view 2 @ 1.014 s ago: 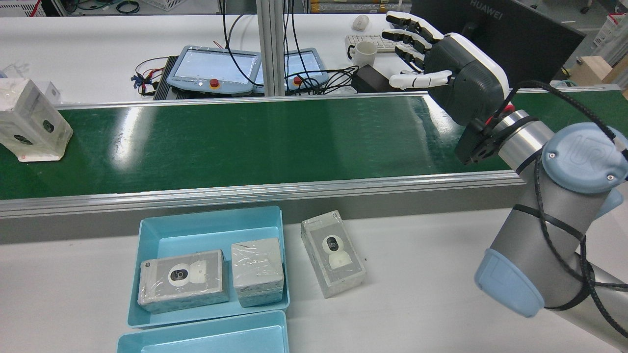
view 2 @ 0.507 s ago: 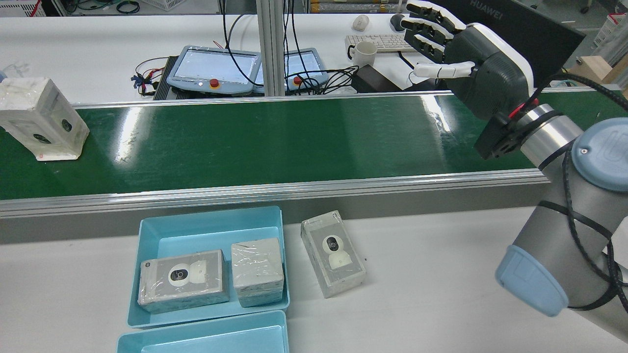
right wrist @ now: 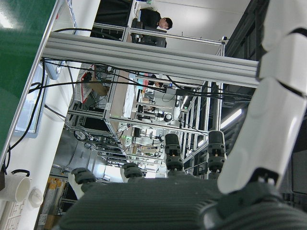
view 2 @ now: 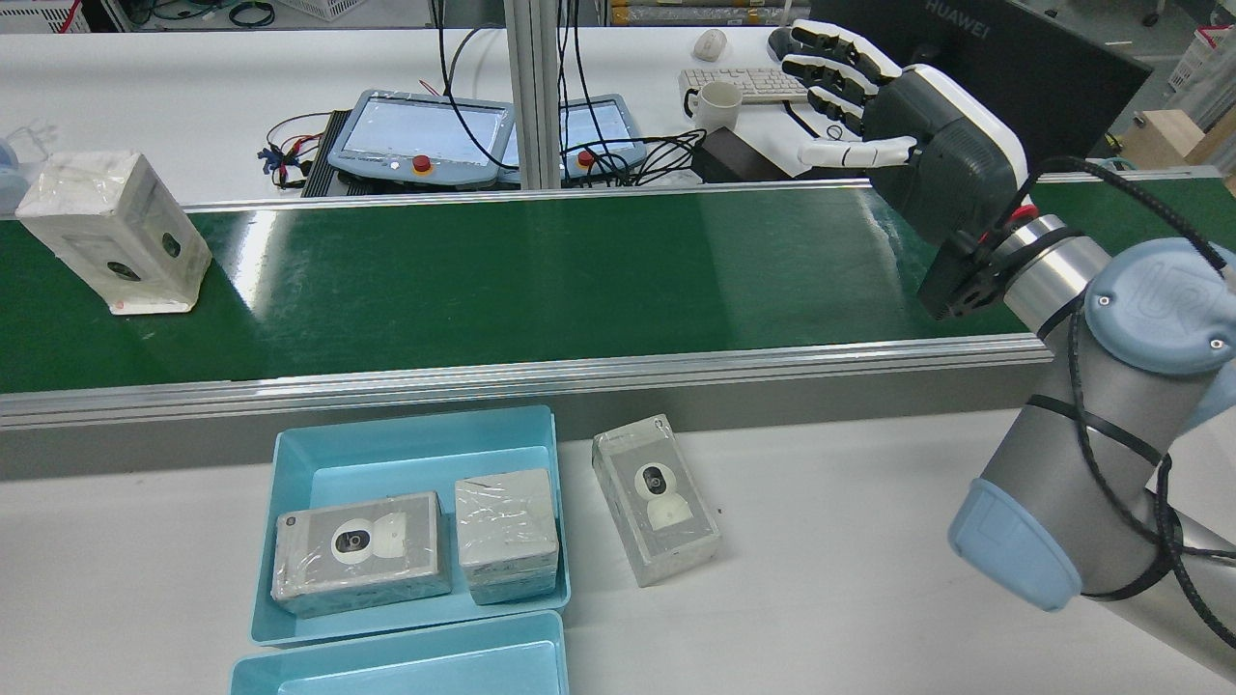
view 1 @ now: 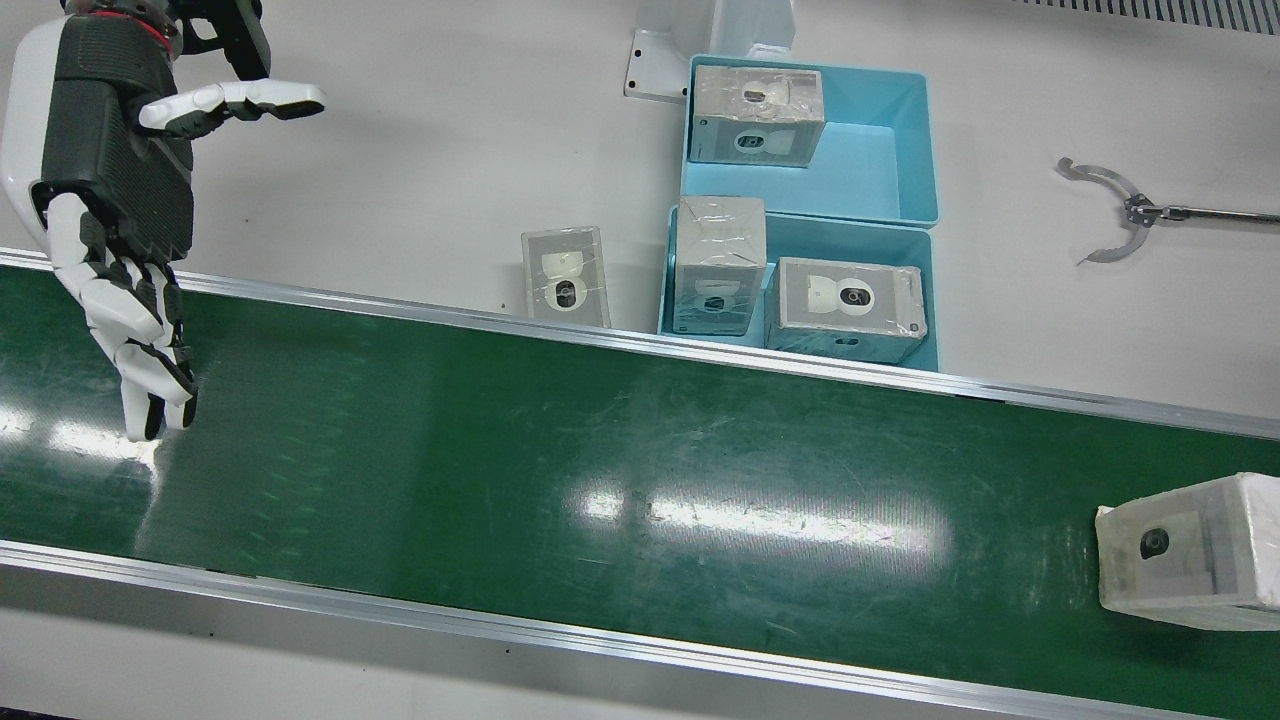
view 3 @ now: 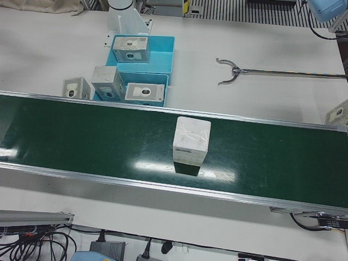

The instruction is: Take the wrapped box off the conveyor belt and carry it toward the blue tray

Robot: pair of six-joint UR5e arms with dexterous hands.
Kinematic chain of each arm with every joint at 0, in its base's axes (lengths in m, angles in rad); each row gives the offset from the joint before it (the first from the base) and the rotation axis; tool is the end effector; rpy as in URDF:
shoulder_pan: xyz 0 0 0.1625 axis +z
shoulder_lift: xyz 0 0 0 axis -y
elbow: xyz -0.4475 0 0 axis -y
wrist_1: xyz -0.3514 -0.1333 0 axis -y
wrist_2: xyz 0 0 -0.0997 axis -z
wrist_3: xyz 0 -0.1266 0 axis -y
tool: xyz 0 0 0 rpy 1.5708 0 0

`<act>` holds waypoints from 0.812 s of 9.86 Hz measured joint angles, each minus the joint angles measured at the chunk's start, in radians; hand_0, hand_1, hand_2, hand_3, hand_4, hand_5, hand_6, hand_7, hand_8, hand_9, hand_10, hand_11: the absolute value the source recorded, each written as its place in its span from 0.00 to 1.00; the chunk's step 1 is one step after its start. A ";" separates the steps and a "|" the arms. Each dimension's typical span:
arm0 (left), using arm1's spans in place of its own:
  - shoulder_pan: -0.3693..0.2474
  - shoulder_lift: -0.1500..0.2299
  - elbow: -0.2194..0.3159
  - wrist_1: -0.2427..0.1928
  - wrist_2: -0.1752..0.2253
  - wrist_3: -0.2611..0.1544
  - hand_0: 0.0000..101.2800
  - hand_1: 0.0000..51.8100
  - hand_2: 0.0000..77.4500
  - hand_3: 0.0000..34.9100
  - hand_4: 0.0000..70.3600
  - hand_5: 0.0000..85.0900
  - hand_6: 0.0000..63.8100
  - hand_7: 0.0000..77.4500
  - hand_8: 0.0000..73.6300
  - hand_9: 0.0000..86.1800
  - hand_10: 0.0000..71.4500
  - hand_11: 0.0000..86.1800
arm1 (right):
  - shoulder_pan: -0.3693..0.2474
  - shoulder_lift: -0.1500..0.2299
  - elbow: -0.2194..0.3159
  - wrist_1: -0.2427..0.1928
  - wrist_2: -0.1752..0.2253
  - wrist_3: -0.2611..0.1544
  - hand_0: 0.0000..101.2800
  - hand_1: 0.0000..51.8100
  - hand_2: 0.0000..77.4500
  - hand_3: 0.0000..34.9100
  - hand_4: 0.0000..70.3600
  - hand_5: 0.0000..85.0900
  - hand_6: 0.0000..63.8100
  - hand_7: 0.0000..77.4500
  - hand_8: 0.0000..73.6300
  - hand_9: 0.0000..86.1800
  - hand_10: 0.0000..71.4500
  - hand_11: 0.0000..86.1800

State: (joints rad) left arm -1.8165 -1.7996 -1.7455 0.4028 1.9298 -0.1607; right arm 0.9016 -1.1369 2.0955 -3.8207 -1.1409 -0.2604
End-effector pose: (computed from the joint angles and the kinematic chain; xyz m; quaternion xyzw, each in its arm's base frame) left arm -0.2183 -0.5054 0.5600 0.0965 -0.7007 0.7067 0.0167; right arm -0.1817 -0.5297 0.3450 -0.0327 -0.7901 0.6019 0.1112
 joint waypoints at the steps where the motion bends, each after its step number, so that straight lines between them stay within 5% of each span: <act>1: 0.000 0.000 0.000 0.000 0.000 0.000 0.00 0.00 0.01 0.00 0.00 0.01 0.00 0.01 0.00 0.01 0.01 0.00 | 0.000 0.007 -0.020 0.002 0.000 -0.001 0.41 0.19 0.18 0.86 0.12 0.24 0.00 0.26 0.01 0.06 0.02 0.04; 8: 0.000 0.000 0.000 0.000 0.000 0.000 0.00 0.00 0.01 0.00 0.00 0.01 0.00 0.01 0.01 0.00 0.01 0.00 | -0.018 0.050 -0.078 0.014 -0.005 -0.002 0.40 0.21 0.16 0.86 0.02 0.18 0.00 0.21 0.01 0.05 0.02 0.03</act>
State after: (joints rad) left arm -1.8165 -1.7996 -1.7456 0.4028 1.9298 -0.1607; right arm 0.8832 -1.0873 2.0175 -3.8071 -1.1463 -0.2627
